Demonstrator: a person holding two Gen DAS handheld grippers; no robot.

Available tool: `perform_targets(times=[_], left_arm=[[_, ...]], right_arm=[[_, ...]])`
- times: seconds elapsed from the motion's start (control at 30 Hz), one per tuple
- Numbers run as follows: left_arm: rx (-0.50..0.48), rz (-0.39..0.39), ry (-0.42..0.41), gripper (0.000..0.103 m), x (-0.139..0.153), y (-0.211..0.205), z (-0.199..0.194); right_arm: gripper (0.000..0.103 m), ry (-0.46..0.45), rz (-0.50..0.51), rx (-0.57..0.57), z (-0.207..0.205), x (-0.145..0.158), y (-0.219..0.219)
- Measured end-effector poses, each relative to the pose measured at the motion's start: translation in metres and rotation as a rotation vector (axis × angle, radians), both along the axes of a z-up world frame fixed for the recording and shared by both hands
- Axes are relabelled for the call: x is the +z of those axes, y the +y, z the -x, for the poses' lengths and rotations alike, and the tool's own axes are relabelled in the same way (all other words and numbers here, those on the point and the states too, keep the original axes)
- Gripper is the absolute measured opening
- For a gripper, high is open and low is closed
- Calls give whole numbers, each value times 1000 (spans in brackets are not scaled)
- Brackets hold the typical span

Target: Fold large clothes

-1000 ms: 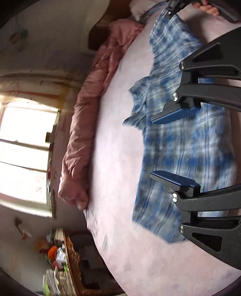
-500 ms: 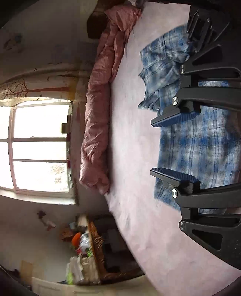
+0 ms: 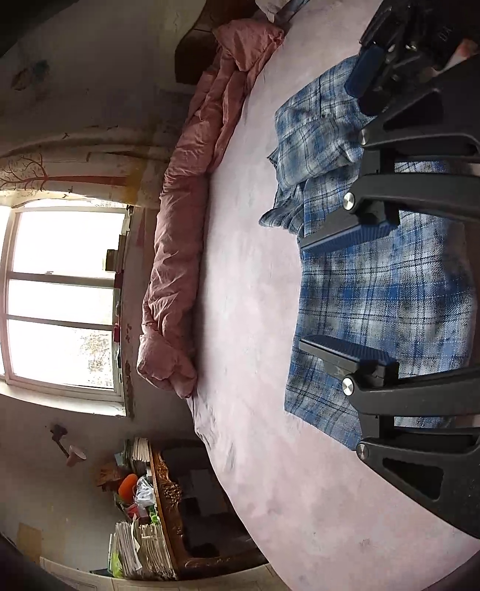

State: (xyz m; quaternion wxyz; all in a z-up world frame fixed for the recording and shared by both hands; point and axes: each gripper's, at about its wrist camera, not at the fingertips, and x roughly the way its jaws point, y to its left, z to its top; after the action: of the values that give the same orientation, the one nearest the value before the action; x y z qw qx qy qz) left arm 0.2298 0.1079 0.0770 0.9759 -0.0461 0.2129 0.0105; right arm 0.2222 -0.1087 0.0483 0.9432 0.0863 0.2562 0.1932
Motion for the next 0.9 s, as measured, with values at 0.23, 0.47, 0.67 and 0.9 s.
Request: perform_targets(times=[0.23,0.47,0.67,0.9], left_arm=[[-234,124,134,53,-19,-6,-23],[-255,122,336,16,-13,-35,-108],[-211,115,532,14,-64,-44,-156],[-271,-78,387,12,-56,-65,-62]], right_arm=[[79,-32,221,-338,-18,2,-36],[79,155,196,-322,-44,-19,-60],[79,160,166,-316,-34,-8,-70],[80,94,74,-361,-18,17,-88]])
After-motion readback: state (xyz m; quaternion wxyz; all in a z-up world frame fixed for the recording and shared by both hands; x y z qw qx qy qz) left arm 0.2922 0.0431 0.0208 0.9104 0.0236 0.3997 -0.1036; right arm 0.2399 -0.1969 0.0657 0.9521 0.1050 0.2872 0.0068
